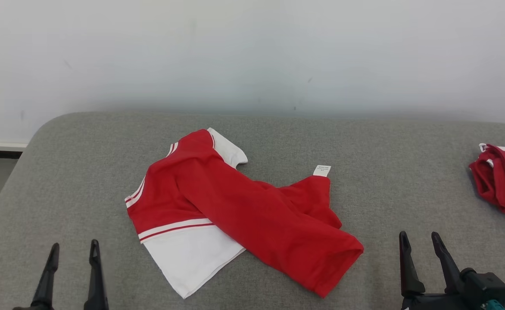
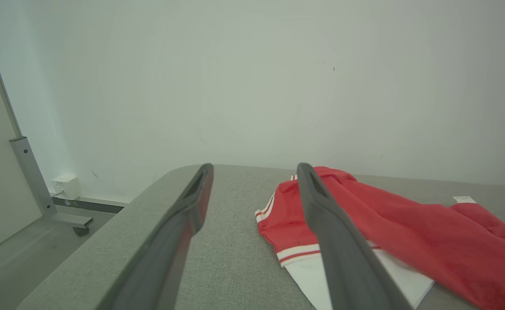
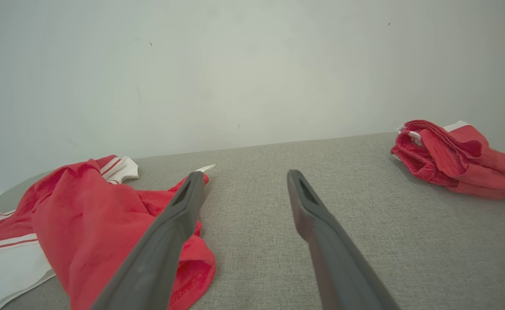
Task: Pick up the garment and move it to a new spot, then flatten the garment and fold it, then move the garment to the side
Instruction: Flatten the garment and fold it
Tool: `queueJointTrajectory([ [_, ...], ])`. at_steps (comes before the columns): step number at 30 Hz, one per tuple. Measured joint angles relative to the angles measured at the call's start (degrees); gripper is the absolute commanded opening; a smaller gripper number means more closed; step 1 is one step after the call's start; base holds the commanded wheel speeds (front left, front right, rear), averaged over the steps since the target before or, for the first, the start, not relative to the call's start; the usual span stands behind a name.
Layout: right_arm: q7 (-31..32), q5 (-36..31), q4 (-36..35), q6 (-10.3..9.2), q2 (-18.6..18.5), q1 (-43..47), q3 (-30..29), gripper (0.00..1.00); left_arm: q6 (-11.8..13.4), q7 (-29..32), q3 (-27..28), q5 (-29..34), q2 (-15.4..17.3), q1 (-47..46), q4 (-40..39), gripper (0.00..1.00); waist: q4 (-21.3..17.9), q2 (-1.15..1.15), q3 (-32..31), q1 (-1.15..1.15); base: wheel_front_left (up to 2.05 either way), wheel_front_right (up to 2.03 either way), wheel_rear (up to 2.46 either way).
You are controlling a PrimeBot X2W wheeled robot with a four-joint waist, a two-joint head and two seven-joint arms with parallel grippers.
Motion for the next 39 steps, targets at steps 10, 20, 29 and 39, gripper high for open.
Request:
queueJointTrajectory([
  [10, 0.00, 0.24, 2.82, 0.00, -1.32, -0.97, 2.22, 1.00, -2.01, 0.00, 0.36, 2.33, -2.23, 0.16, 0.82, 1.00, 1.15, 0.00, 0.07, 0.00, 0.00, 0.00, 0.00],
  [20, 0.16, 0.36, 14.34, 0.00, -3.45, -8.15, 7.21, 1.00, -3.45, 0.00, -2.42, 3.43, -2.97, -1.57, 2.67, 1.00, 2.90, 0.00, 1.23, 0.00, 0.00, 0.00, 0.00],
  [29, 0.51, 2.14, 27.92, 0.00, -3.37, -12.98, 8.43, 1.00, -3.59, 0.00, -4.69, 3.48, -3.42, -2.90, 3.79, 1.00, 5.98, 0.00, 2.83, 0.00, 0.00, 0.00, 0.00],
  [39, 0.26, 6.37, 32.53, 0.00, -4.04, -16.86, 11.04, 0.00, -3.89, 0.00, -4.90, 3.04, -3.52, -3.72, 5.28, 1.00, 6.47, 0.00, 3.69, 0.00, 0.00, 0.00, 0.00],
])
